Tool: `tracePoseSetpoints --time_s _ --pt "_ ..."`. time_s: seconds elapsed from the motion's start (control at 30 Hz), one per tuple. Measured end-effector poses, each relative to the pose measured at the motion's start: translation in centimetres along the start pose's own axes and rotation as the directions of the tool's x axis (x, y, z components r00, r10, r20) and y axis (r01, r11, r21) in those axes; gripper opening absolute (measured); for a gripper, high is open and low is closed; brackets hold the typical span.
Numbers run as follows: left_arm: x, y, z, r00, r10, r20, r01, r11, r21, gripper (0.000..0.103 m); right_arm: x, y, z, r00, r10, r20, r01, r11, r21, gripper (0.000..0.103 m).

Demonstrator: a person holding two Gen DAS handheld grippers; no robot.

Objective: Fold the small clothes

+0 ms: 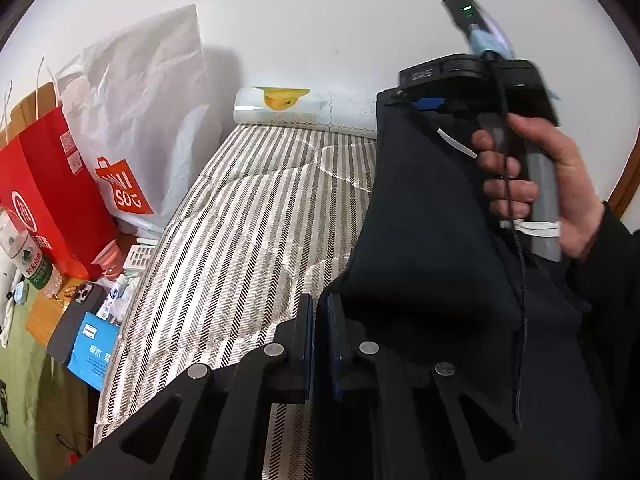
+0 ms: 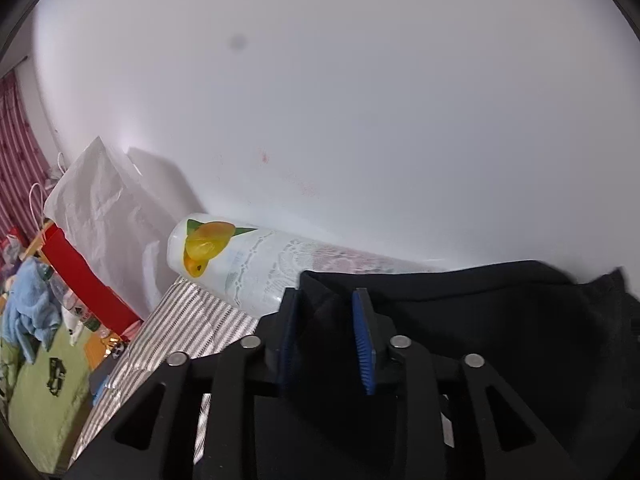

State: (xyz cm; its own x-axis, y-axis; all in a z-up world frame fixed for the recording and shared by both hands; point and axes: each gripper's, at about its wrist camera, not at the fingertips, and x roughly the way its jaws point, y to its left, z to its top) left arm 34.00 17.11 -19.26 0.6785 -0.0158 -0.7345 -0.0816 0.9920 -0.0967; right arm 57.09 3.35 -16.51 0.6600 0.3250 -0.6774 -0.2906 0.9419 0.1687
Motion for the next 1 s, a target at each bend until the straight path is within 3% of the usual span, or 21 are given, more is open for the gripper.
tracePoseSetpoints --time_s 0.13,0.3,0.4,0.43,0.5,0.63,0.8,0.9,1.0 --pt "0.1 0.3 0.1 1.0 0.023 -0.005 -0.023 1.0 -0.012 0.024 -3.8 -1.0 -0.7 0.997 -0.067 0.035 0.069 0.995 -0.066 0.034" --pt "-0.2 1.1 0.3 1.0 -0.007 -0.009 0.007 0.998 -0.059 0.029 -10.7 -5.1 -3.2 0.988 -0.156 0.019 0.157 0.987 -0.036 0.035" --pt "-0.7 1.1 0.4 1.0 -0.016 0.01 0.017 0.997 -0.073 0.046 -16.6 -8.5 -5.3 0.975 -0.221 0.017 0.221 0.975 -0.003 0.045" --pt "-1.1 1.1 0.5 0.999 -0.023 0.027 0.025 0.997 -0.077 0.057 -18.6 -9.5 -6.0 0.969 -0.245 0.022 0.244 0.97 0.01 0.048" --pt "-2.0 0.7 0.6 0.997 -0.035 0.062 0.039 0.997 -0.073 0.061 -22.8 -11.5 -7.8 0.952 -0.304 0.041 0.303 0.952 0.042 0.051" --pt "-3.8 -0.1 0.8 0.993 -0.069 0.1 0.076 0.995 -0.065 0.061 -32.9 -17.4 -14.4 0.897 -0.44 0.045 0.431 0.891 0.142 0.053" --pt "-6.7 -0.6 0.5 0.988 -0.068 0.141 0.079 0.994 -0.069 0.067 -43.5 -25.2 -24.5 0.796 -0.602 -0.054 0.592 0.759 0.27 0.054" --pt "-8.5 -1.3 -0.4 0.986 -0.087 0.142 0.098 0.993 -0.07 0.067 -47.7 -29.3 -30.4 0.748 -0.652 -0.122 0.651 0.684 0.329 0.059" --pt "-9.7 -2.5 -1.7 0.988 -0.07 0.135 0.076 0.996 -0.043 0.068 -49.6 -32.6 -35.8 0.723 -0.662 -0.196 0.679 0.629 0.378 0.06"
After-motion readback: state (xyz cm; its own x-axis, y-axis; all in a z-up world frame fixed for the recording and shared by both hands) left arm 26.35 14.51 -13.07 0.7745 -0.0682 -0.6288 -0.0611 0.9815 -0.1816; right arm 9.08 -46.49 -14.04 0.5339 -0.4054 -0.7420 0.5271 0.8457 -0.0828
